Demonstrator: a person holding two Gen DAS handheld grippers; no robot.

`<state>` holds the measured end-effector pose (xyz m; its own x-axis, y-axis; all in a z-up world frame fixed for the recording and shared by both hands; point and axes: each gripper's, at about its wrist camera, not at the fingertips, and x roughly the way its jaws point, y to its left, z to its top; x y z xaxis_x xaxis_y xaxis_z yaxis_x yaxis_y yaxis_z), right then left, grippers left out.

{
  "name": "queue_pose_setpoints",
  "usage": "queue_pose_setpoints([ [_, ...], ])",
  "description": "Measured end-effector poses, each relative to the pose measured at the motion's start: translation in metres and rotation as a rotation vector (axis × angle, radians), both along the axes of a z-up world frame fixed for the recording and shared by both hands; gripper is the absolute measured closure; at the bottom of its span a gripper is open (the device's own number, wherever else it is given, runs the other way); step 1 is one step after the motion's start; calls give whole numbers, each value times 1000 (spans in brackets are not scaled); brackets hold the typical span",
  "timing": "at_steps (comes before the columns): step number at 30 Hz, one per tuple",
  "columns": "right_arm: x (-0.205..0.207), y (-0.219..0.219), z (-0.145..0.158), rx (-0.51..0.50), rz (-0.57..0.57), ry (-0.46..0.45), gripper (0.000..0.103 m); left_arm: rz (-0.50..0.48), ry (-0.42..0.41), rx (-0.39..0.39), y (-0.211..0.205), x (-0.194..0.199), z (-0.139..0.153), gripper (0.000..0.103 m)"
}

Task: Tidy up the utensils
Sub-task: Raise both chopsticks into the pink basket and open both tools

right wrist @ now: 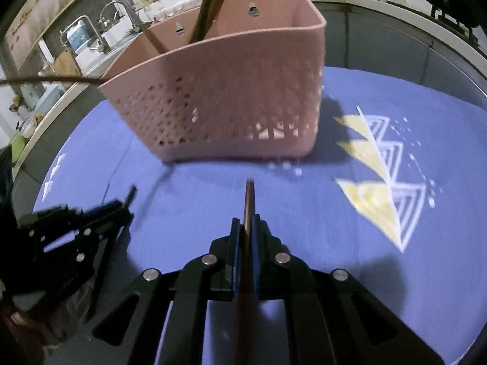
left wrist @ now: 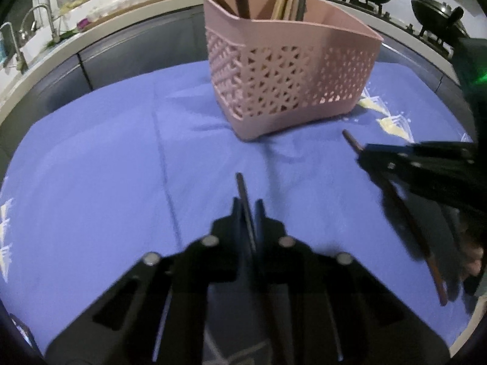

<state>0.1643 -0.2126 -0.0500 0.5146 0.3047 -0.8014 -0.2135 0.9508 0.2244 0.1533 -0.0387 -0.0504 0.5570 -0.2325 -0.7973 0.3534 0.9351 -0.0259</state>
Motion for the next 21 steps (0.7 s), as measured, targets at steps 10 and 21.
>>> queue_pose_setpoints([
  [10, -48, -15, 37, 149, 75, -126, 98, -15, -96, -244, 22, -39, 52, 99],
  [21, -152, -44, 133, 271, 42, -557, 98, -65, -440, -355, 43, -130, 165, 99],
])
